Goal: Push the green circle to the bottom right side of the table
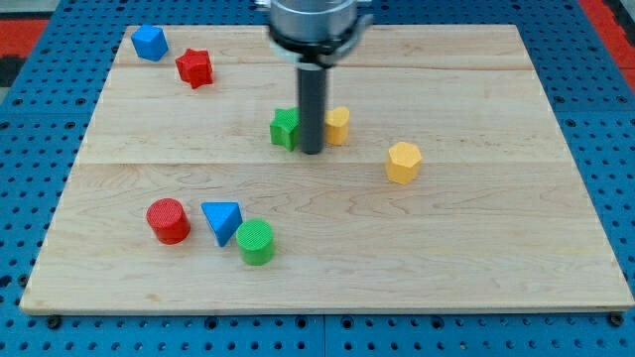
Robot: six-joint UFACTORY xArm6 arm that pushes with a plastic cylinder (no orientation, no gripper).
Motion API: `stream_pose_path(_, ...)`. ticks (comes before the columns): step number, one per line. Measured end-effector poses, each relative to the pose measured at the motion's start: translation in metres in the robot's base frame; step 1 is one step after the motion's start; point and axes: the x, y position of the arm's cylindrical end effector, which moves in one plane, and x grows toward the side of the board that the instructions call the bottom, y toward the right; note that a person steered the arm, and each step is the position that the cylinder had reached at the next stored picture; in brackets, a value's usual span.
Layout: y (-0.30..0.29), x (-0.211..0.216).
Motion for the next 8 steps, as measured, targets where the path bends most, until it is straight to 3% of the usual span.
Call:
stream_pose_path(1, -0.038, -0.028)
stream_pose_path(3, -0.024, -0.043)
stream_pose_path(4, -0.05, 0.014)
stream_pose_path(5, -0.072, 0.015)
stream_pose_path(6, -0.152, 0.029)
stream_pose_path(7, -0.181, 0.065)
stream_pose_path(8, -0.17, 0.125)
